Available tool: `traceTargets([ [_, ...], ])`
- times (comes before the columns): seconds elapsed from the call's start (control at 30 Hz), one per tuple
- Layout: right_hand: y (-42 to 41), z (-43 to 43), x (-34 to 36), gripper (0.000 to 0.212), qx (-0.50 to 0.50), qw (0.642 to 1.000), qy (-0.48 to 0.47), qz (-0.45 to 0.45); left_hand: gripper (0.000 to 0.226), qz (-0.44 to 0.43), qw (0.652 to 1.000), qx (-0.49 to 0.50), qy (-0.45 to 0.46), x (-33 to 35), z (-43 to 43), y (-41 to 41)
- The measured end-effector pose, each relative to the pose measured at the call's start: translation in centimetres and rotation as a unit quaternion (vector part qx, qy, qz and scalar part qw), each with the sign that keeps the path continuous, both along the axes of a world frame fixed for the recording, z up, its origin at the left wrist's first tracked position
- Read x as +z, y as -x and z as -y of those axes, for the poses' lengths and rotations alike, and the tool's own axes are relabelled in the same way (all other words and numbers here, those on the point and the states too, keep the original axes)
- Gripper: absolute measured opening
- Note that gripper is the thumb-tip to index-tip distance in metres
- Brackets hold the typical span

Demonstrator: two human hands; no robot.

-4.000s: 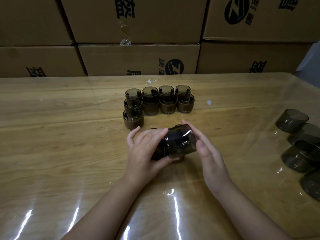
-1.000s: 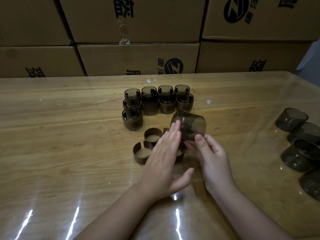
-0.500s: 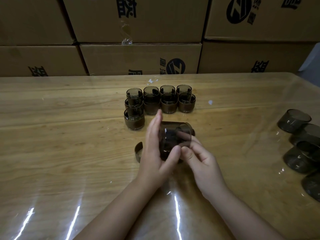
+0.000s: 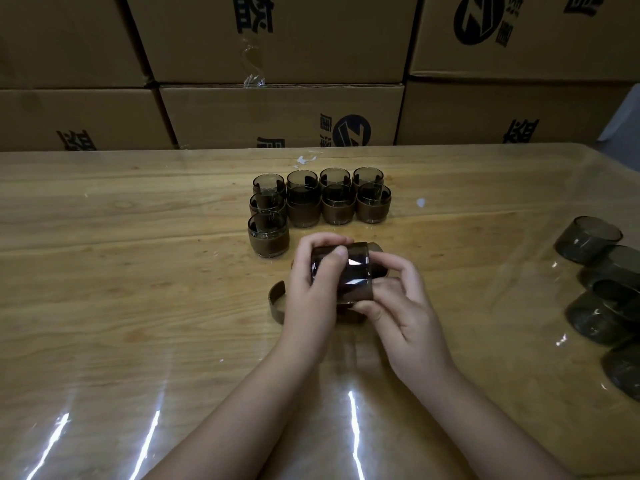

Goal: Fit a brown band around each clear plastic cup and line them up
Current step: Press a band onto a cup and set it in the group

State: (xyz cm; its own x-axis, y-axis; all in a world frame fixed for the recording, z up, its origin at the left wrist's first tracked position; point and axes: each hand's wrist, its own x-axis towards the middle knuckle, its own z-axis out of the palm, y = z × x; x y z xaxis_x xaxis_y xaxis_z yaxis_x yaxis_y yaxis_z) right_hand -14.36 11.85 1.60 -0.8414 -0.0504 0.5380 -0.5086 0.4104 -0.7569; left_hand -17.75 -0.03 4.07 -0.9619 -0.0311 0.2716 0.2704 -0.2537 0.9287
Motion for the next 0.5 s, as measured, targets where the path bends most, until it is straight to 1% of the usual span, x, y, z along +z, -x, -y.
traceTargets([
  [0.03, 0.1, -0.2, 0.1, 0.037, -0.006, 0.999, -0.03, -0.014, 0.008, 0.035, 0.998, -0.008, -0.045, 0.2, -0.2, 0.0],
  [0.13, 0.2, -0.5, 0.4, 0.031, -0.013, 0.992, -0.105, -0.071, 0.022, 0.131, 0.978, -0.032, -0.16, 0.8, -0.3, 0.1],
  [0.2, 0.4, -0.9, 0.5, 0.032, -0.028, 0.981, -0.154, -0.116, 0.025, 0.185, 0.964, -0.051, -0.186, 1.2, -0.1, 0.0],
  [0.23, 0.5, -1.0, 0.5, 0.035, -0.031, 0.977, -0.164, -0.131, 0.024, 0.198, 0.961, -0.047, -0.189, 1.2, -0.1, 0.0],
  [0.3, 0.5, -0.7, 0.4, 0.039, -0.016, 0.985, -0.122, -0.12, 0.022, 0.197, 0.963, -0.013, -0.184, 1.2, -0.4, -0.1],
  [0.33, 0.4, -0.2, 0.3, 0.036, -0.01, 0.991, -0.084, -0.104, 0.021, 0.185, 0.968, 0.011, -0.172, 1.2, -0.7, -0.4],
  [0.4, 0.1, 0.9, 0.3, 0.029, -0.031, 0.996, -0.017, -0.085, 0.02, 0.16, 0.976, 0.04, -0.145, 1.5, -1.3, -0.8],
  [0.47, 0.1, 2.1, 1.0, 0.018, -0.049, 0.993, 0.058, -0.09, 0.02, 0.113, 0.985, 0.058, -0.118, 1.9, -1.7, -1.4],
  [0.5, 0.2, 2.6, 1.6, 0.013, -0.049, 0.99, 0.101, -0.09, 0.021, 0.074, 0.99, 0.075, -0.092, 1.8, -1.8, -1.5],
])
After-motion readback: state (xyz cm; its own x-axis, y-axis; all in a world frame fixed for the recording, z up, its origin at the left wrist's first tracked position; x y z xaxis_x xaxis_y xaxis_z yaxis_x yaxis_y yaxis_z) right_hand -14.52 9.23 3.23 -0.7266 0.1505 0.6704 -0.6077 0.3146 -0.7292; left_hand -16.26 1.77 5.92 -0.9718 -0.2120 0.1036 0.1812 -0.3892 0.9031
